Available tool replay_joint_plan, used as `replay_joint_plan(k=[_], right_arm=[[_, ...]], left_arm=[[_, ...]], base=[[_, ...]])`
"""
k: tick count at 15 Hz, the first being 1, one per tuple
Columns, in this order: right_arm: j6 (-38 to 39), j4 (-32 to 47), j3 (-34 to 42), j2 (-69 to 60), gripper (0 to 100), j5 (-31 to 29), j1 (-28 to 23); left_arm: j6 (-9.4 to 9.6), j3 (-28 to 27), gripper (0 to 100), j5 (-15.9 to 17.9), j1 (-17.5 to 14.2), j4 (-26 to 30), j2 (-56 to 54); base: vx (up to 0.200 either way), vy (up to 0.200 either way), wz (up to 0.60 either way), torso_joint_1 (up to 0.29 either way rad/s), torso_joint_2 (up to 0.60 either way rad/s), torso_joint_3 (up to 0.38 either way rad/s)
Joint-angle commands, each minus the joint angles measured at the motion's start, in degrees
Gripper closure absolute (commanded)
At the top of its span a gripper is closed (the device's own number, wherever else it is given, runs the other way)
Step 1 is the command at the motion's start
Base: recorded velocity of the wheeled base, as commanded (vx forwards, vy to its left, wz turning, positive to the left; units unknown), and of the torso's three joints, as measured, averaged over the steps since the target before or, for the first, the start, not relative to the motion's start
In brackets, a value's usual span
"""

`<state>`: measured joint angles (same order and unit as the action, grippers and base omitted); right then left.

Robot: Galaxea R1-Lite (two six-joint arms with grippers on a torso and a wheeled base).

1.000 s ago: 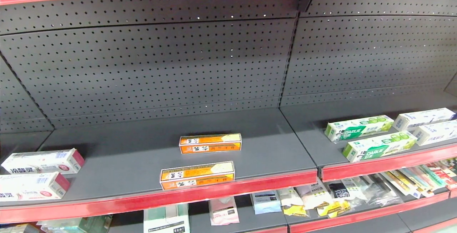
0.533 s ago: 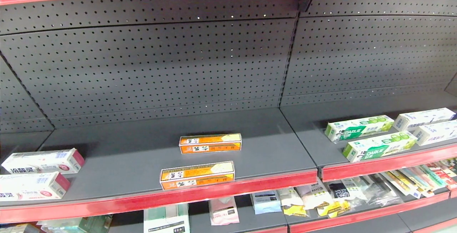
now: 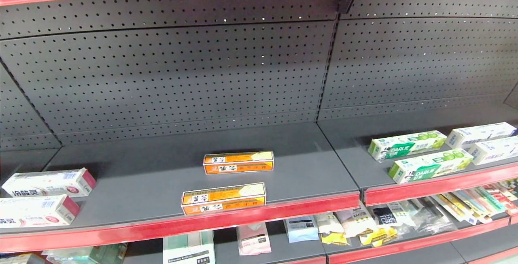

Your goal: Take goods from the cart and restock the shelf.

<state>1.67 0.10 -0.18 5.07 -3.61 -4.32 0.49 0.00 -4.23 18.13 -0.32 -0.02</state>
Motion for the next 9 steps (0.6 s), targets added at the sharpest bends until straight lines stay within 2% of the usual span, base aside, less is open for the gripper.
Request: replay_joint_plan(k=[1,6,7,8,9], right_arm=[[0.0,0.0,0.0,0.2,0,0.0,0.0],[0.0,0.0,0.0,0.2,0,0.0,0.0],[0.0,0.0,0.0,0.2,0,0.0,0.0],[0.0,0.0,0.0,0.2,0,0.0,0.0],[0.0,0.0,0.0,0.2,0,0.0,0.0]], left_arm=[[0.04,0.0,0,-0.1,0.0,0.0,0.0],[-0.66,-0.3,0,0.6,0.2,0.1,0.8],[-3.04,-7.0,0,1.1,0.5,0.2,5.9],[-10.77,-14.6,0,1.1,0.9,0.1,15.0],[-11.65,-15.6,0,1.1,0.9,0.1,15.9]], base=[[0.000,0.000,0.00,0.000,0.00,0.000],[0.000,0.000,0.00,0.000,0.00,0.000],[0.000,0.000,0.00,0.000,0.00,0.000],[0.000,0.000,0.00,0.000,0.00,0.000],[0.000,0.000,0.00,0.000,0.00,0.000]])
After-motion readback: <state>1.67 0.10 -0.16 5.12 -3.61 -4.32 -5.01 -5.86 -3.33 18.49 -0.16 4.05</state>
